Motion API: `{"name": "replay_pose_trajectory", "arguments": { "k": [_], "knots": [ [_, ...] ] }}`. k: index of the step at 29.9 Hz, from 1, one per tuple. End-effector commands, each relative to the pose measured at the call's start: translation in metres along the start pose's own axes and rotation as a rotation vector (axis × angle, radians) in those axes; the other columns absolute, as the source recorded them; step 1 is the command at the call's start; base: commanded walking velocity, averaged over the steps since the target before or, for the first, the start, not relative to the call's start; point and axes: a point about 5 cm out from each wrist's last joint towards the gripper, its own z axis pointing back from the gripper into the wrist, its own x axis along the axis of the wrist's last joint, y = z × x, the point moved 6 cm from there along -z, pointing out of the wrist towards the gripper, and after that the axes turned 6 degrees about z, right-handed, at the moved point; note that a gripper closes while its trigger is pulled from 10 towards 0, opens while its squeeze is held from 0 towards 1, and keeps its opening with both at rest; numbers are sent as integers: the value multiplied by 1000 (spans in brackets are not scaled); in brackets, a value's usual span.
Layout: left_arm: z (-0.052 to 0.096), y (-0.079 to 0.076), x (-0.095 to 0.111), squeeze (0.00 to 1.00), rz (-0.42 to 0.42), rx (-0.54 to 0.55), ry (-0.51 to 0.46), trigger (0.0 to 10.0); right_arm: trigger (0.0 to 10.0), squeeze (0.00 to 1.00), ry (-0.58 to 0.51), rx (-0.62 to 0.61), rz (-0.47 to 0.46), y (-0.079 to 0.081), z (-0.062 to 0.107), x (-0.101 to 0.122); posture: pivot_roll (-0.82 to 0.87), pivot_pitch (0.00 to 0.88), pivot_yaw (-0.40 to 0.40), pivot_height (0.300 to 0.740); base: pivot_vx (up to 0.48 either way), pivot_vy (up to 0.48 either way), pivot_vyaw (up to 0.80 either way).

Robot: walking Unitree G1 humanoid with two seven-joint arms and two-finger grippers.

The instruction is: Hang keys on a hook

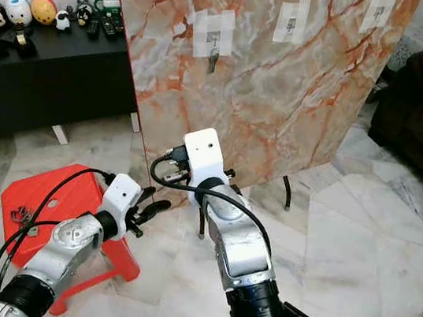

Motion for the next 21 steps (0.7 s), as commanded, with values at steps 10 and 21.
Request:
{"name": "replay_pose_trajectory", "arguments": {
  "k": [10,21],
  "knots": [
    [-2,-3,3,0,24,-10,1,10000,10000,0,16,-4,-108,11,-4,-2,78,69,-11,740,0,0,0],
    [-3,-5,2,0,39,-13,2,10000,10000,0,28,97,-113,35,-4,-3,78,71,-12,740,0,0,0]
  ]
}}
